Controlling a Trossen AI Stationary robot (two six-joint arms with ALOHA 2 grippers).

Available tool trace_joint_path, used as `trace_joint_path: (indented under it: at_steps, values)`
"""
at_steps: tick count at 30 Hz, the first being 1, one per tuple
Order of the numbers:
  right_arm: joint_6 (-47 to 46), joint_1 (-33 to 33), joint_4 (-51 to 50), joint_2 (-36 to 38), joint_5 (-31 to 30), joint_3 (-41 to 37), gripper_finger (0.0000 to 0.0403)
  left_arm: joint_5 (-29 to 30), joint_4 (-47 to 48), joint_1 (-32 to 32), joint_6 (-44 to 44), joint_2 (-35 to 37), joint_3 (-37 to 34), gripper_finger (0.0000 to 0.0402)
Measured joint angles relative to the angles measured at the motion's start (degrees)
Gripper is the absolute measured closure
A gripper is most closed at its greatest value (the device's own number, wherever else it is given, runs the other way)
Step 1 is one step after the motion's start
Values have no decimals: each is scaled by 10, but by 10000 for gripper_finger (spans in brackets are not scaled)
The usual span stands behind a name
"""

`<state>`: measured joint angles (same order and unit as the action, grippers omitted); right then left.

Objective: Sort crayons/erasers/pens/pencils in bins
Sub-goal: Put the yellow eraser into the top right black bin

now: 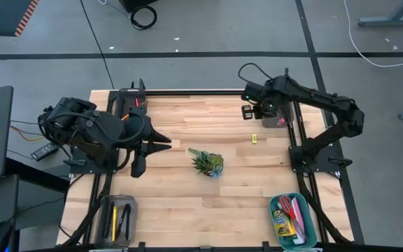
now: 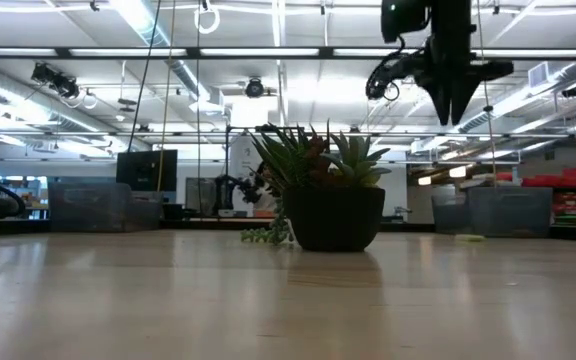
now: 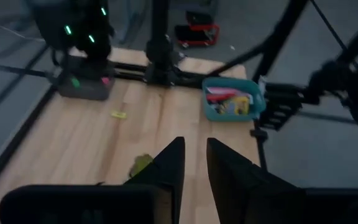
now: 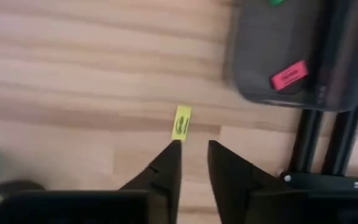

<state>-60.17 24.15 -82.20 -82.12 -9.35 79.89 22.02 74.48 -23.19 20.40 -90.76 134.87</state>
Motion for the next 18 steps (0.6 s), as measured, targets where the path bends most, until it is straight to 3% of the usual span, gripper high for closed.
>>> trace_joint_path:
  at_steps: [9,18]
  values:
    - [67,16,21,-49,120,-78,230,15,-10,33,29,0,0,327]
    - [296,-22,122,-44,125,-195,232,15,-10,62,30,0,0,335]
